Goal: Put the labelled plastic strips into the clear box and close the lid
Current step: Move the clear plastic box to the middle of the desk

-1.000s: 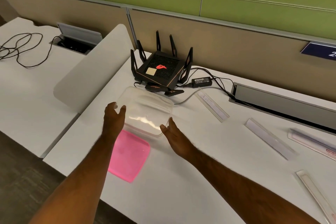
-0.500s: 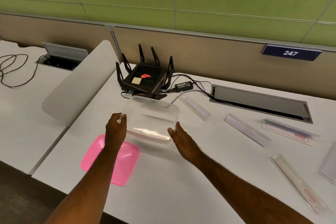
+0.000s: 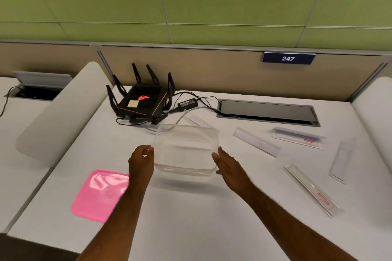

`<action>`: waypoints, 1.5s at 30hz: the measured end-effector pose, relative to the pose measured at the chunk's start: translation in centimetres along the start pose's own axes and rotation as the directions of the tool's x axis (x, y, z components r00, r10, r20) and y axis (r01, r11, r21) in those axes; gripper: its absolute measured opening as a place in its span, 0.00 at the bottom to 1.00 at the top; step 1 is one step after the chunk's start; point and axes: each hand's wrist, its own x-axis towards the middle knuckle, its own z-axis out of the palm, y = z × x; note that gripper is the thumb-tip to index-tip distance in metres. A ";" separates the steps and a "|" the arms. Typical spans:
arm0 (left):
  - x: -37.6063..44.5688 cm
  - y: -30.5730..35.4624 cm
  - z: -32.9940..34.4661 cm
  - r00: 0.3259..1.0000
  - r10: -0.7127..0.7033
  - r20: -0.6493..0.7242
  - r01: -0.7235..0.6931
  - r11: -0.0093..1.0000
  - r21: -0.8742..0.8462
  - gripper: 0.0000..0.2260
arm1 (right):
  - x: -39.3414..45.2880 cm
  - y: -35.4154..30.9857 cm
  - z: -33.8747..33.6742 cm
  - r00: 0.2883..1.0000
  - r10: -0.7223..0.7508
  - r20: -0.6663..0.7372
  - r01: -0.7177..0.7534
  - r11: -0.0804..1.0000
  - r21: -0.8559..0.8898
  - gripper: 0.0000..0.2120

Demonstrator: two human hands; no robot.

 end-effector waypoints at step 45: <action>-23.1 3.2 13.6 0.875 0.097 0.474 -0.131 0.991 0.038 0.06 | -20.7 15.8 -18.7 0.803 0.168 -0.572 -0.163 0.985 0.061 0.08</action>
